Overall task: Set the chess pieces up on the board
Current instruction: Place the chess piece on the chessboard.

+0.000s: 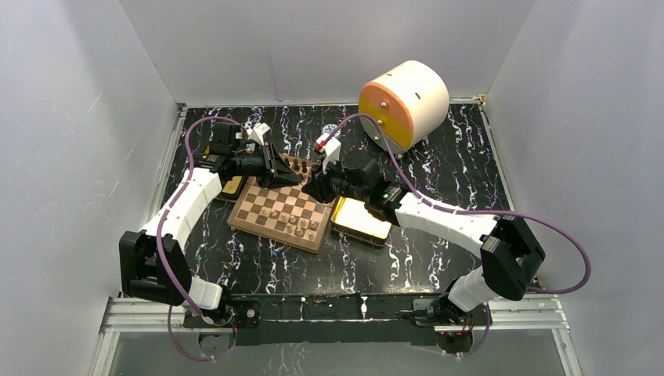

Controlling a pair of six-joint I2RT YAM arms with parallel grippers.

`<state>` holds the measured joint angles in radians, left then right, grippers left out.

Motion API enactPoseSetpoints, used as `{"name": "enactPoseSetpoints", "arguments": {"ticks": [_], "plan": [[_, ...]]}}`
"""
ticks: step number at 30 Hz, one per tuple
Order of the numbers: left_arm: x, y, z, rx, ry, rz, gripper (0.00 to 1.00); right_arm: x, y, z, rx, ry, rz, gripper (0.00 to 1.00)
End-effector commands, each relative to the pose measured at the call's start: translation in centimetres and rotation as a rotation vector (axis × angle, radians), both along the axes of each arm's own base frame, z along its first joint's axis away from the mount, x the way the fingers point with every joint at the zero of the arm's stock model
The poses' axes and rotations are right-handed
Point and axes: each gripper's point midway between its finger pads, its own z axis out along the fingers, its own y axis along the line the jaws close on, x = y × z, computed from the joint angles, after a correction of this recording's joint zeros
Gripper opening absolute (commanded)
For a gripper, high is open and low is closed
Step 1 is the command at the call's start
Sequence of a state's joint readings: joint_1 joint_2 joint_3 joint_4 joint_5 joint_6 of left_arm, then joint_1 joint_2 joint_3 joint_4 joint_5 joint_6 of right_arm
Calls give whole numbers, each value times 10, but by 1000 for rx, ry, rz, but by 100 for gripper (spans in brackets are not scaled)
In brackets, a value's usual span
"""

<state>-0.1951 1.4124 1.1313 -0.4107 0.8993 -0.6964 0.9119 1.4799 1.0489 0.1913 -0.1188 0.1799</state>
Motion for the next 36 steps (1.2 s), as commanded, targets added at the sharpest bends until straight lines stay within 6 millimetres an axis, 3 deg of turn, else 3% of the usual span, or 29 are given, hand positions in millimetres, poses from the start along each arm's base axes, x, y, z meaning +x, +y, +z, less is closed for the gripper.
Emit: {"name": "enactPoseSetpoints", "arguments": {"ticks": [1,5,11,18,21,25,31,36], "plan": [[-9,-2,7,-19,-13,-22,19,-1,5,35,99,-75,23,4],[-8,-3,7,-17,-13,-20,27,-2,5,35,101,-77,26,4],[-9,-5,7,-17,-12,-23,27,-4,7,35,108,-73,36,4],[-8,-5,10,-17,-22,1,7,-5,5,34,116,-67,32,7],[-7,-3,9,-5,-26,16,4,-2,2,33,116,-53,0,22],[0,4,6,51,-54,80,3,-4,-6,32,117,-28,-29,61],[10,46,-11,345,-115,224,3,-13,-27,18,108,9,-82,97],[12,103,-24,644,-161,380,3,-24,-45,21,124,36,-116,99]]}}
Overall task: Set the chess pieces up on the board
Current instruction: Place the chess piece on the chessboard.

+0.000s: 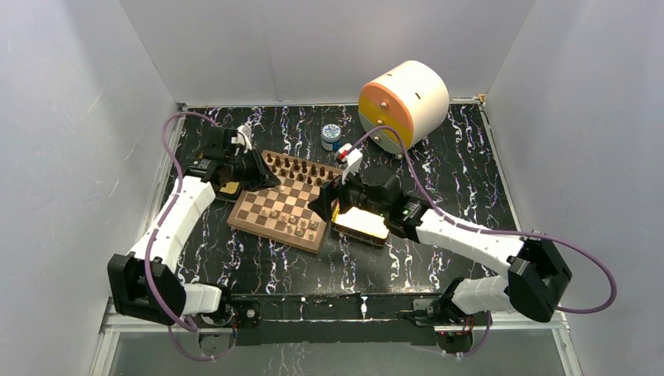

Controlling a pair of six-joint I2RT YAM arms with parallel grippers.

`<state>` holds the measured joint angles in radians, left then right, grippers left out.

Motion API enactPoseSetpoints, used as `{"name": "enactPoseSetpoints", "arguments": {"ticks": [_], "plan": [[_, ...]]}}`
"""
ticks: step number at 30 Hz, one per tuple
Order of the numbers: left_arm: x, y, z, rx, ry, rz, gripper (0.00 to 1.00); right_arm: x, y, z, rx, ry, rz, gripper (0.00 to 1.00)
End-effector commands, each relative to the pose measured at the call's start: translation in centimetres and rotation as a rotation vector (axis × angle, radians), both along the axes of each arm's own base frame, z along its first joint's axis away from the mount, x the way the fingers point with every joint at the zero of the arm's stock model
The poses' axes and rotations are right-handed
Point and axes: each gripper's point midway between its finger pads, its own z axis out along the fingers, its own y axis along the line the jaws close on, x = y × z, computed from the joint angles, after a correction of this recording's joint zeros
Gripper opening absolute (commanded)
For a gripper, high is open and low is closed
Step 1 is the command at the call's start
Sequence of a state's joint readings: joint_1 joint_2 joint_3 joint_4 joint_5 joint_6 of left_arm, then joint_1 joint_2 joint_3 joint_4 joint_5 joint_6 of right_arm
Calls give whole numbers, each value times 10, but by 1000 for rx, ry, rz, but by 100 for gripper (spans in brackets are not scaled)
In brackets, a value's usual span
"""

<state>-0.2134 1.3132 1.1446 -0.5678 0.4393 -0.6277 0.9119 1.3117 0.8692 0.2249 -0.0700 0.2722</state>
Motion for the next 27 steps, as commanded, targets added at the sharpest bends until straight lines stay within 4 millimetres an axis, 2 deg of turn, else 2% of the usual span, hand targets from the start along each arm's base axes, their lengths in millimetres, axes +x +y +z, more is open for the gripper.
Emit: {"name": "enactPoseSetpoints", "arguments": {"ticks": [1,5,9,11,16,21,27], "plan": [[-2,65,1,335,-80,162,3,-6,-13,28,77,-15,-46,99],[-9,109,-10,548,-83,263,3,-13,-26,35,93,-16,-61,99],[-14,134,-24,650,-87,352,2,-19,-37,41,104,-25,-74,99],[-14,138,-31,648,-114,395,3,-22,-41,45,109,-34,-73,99],[-14,138,-65,629,-71,448,3,-19,-50,50,107,-62,-108,99],[-14,141,-88,641,-50,479,3,-18,-55,49,99,-67,-125,99],[-13,148,-98,654,-91,515,3,-14,-60,53,101,-78,-159,99]]}}
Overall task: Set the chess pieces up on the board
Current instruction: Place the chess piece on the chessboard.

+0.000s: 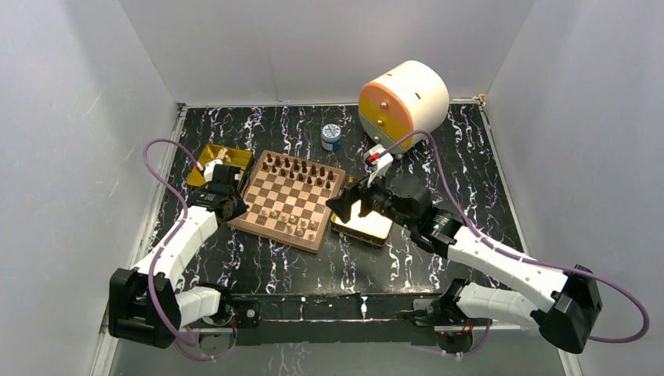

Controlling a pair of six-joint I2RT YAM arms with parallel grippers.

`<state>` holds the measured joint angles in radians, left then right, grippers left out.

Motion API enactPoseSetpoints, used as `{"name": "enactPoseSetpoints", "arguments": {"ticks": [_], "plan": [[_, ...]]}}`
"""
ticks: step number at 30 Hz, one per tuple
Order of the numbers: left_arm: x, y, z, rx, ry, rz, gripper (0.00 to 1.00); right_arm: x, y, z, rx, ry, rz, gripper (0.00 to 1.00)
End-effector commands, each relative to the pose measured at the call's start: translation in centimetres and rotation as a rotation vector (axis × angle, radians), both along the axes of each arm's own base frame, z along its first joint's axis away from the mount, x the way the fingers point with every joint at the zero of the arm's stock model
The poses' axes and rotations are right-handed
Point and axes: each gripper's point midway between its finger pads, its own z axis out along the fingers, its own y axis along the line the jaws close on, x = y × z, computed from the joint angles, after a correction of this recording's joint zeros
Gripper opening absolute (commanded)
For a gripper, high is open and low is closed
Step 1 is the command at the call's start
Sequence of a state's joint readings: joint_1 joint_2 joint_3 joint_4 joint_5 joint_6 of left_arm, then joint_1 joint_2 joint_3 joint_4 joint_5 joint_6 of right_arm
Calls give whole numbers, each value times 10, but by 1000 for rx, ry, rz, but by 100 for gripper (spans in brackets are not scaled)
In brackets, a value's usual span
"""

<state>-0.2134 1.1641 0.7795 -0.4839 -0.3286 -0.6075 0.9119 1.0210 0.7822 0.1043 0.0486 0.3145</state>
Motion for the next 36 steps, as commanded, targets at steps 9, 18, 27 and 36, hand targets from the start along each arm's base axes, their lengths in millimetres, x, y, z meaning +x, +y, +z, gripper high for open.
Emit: {"name": "enactPoseSetpoints", "arguments": {"ticks": [9,18,27,36], "plan": [[9,8,-4,12,-133,45,4,4,-5,17,28,-42,-35,99],[8,7,-13,13,-131,32,5,7,-6,14,12,-24,-55,99],[9,7,-19,16,-120,24,6,10,-8,8,-7,-6,-79,99],[11,3,-28,7,-98,11,8,12,-9,9,-12,-6,-88,99]]}}
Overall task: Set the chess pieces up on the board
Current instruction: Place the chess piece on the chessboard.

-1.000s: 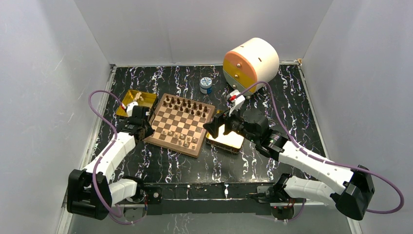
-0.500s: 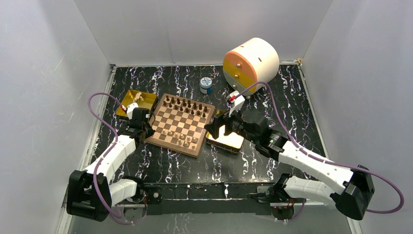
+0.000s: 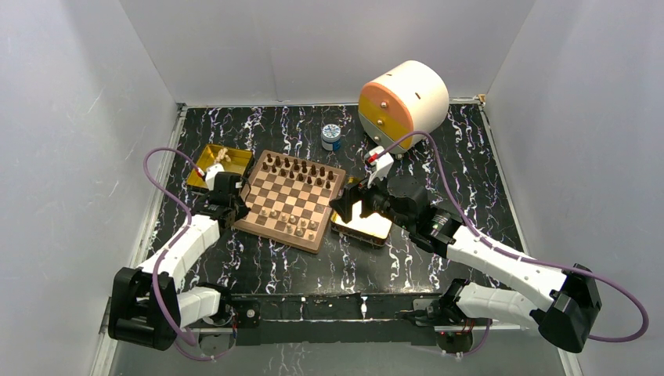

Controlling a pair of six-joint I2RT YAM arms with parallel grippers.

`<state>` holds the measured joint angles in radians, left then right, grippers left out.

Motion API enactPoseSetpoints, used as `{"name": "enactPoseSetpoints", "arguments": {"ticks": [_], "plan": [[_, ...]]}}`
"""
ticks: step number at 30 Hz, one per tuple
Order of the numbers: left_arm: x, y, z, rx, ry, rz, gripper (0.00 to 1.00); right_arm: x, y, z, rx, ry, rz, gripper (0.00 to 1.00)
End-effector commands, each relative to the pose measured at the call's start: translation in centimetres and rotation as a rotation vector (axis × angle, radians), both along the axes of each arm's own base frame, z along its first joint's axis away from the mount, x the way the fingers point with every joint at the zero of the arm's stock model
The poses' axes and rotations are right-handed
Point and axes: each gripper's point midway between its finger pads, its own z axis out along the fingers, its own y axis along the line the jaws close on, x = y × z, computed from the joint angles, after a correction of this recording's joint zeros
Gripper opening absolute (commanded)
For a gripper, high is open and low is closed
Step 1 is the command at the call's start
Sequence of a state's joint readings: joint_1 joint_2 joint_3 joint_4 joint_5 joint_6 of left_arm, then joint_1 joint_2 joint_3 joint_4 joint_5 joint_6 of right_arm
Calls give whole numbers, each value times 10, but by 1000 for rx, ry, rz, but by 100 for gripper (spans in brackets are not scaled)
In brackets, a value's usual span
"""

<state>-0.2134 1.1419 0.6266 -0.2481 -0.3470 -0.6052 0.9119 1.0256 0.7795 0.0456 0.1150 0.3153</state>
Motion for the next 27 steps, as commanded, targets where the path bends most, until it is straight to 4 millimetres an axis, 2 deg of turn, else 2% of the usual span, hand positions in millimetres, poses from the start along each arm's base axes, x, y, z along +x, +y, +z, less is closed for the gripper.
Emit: {"name": "enactPoseSetpoints", "arguments": {"ticks": [1,7,15,21,22,24,27], "plan": [[0,1,-7,12,12,1,8,6,1,26,47,-37,-24,99],[0,2,-7,13,12,2,10,6,-1,27,42,-40,-32,99],[0,0,-7,10,15,-9,20,6,0,28,46,-36,-32,99],[1,-1,-4,10,7,-16,22,6,1,28,47,-25,-32,99],[1,0,-5,12,8,-13,22,6,1,27,46,-24,-34,99],[2,-1,-6,9,7,-13,13,6,0,28,49,-23,-35,99],[3,-2,-9,9,21,-18,12,6,-1,29,49,-23,-38,99]]}}
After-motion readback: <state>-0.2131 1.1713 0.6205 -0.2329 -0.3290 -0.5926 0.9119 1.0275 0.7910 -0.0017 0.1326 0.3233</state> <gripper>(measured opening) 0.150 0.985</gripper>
